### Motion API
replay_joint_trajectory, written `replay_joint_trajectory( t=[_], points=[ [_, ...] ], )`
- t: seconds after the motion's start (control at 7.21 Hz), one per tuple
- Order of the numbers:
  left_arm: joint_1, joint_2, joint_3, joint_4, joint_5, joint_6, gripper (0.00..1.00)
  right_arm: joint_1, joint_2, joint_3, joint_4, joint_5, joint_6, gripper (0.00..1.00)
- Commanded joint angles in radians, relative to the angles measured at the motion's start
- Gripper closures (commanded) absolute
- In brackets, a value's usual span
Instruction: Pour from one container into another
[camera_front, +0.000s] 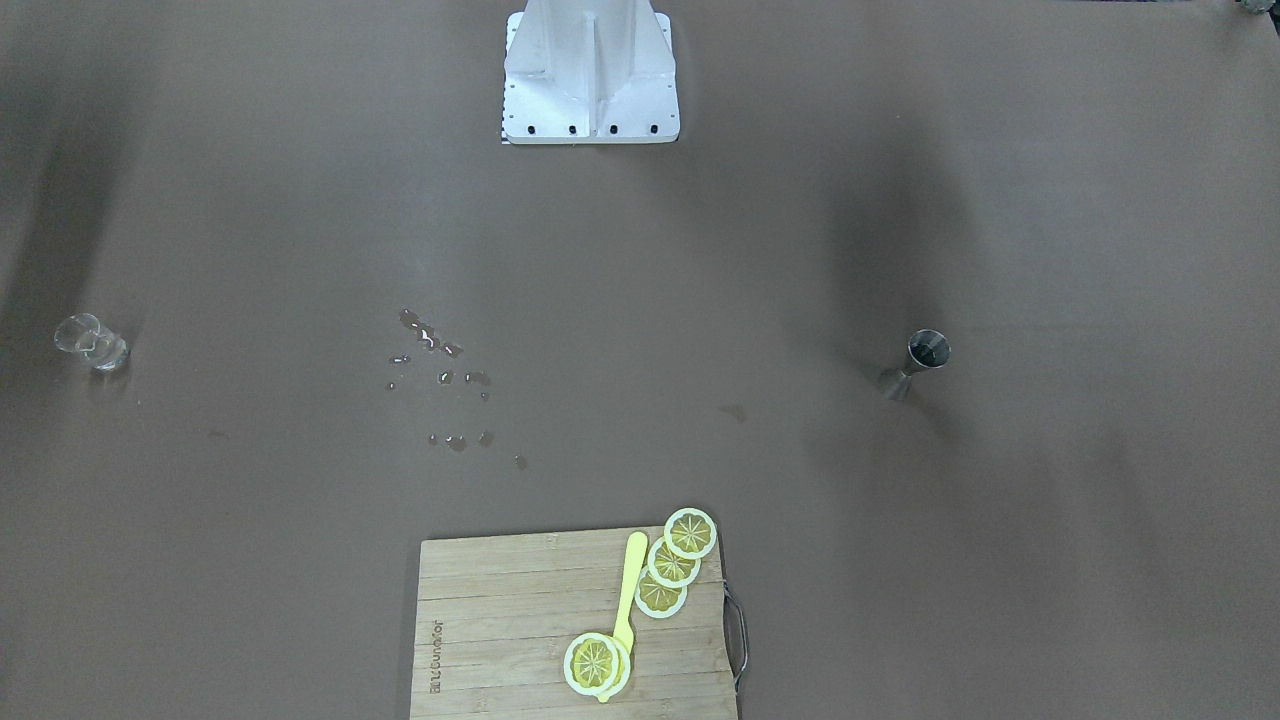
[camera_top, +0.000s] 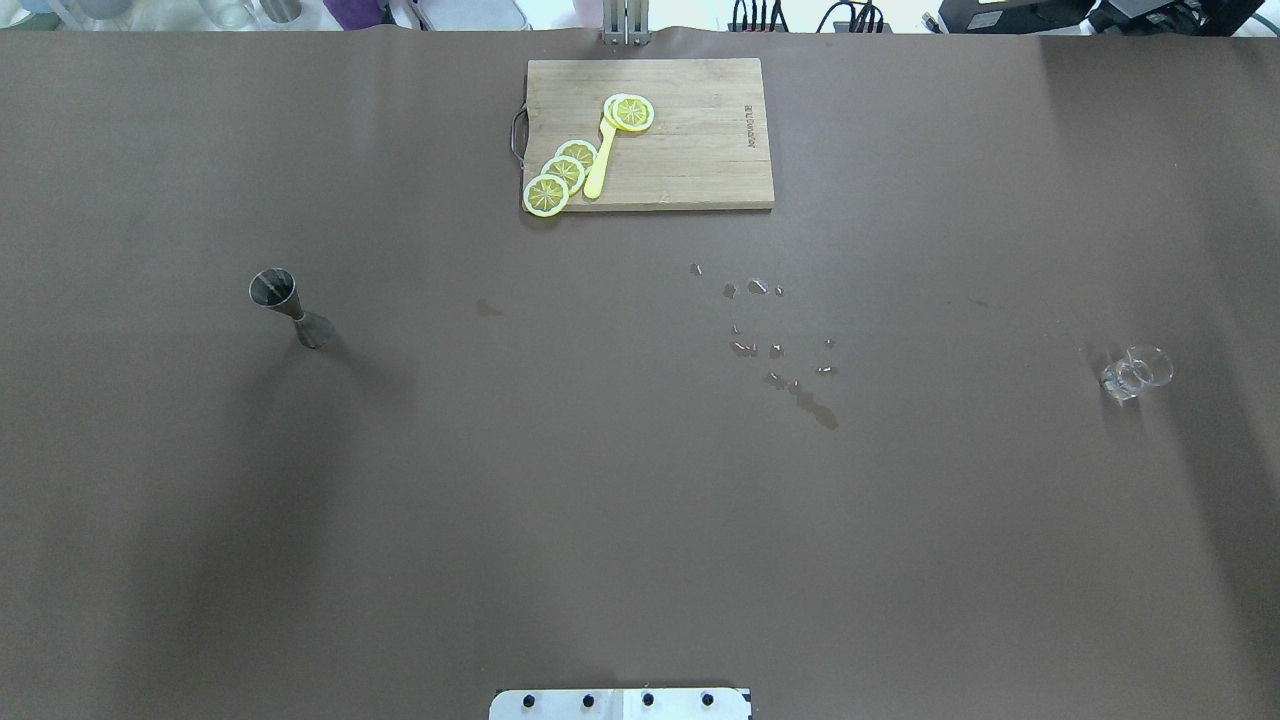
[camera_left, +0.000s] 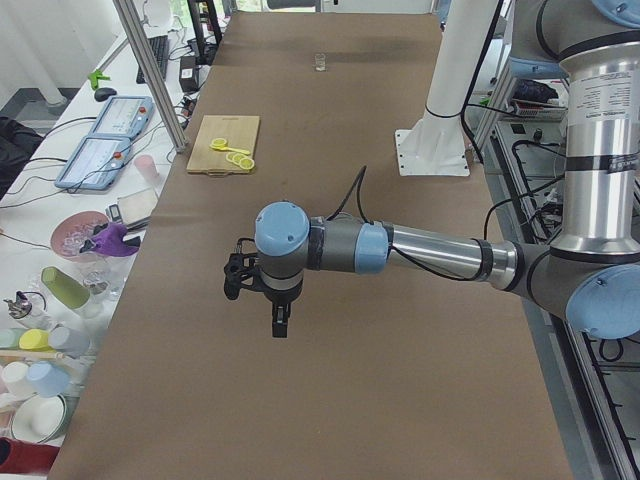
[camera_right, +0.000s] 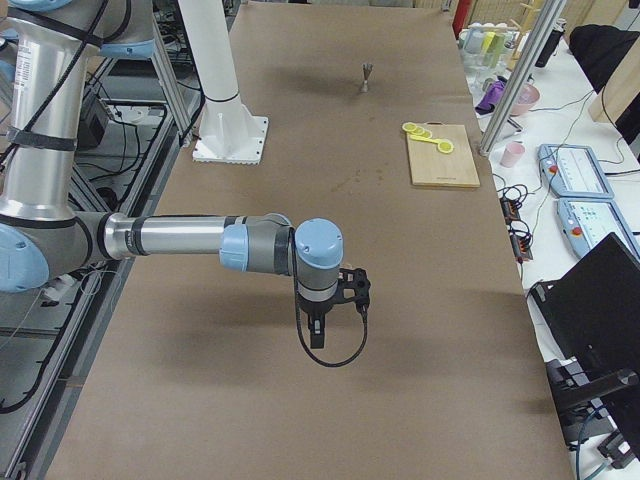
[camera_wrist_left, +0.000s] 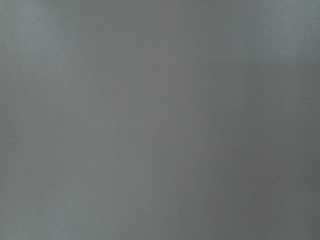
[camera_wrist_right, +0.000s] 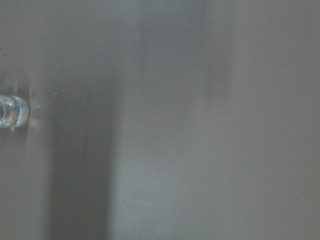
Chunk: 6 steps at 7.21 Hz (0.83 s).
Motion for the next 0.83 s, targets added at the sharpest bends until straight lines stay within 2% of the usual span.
replay_joint_trajectory(
  t=[0.0, 0.42, 0.69],
  points=[
    [0.042, -0.037, 0.000, 0.000, -0.001, -0.006, 0.02, 0.000, 0.001, -0.001, -0.001, 0.002, 0.001, 0.00],
    [0.082, -0.083, -0.003, 0.000, -0.003, -0.012, 0.02, 0.000, 0.001, 0.002, 0.001, 0.003, 0.001, 0.00],
    [0.138, -0.152, -0.019, -0.003, -0.003, -0.157, 0.02, 0.000, 0.001, 0.001, 0.001, 0.002, -0.001, 0.00]
  ],
)
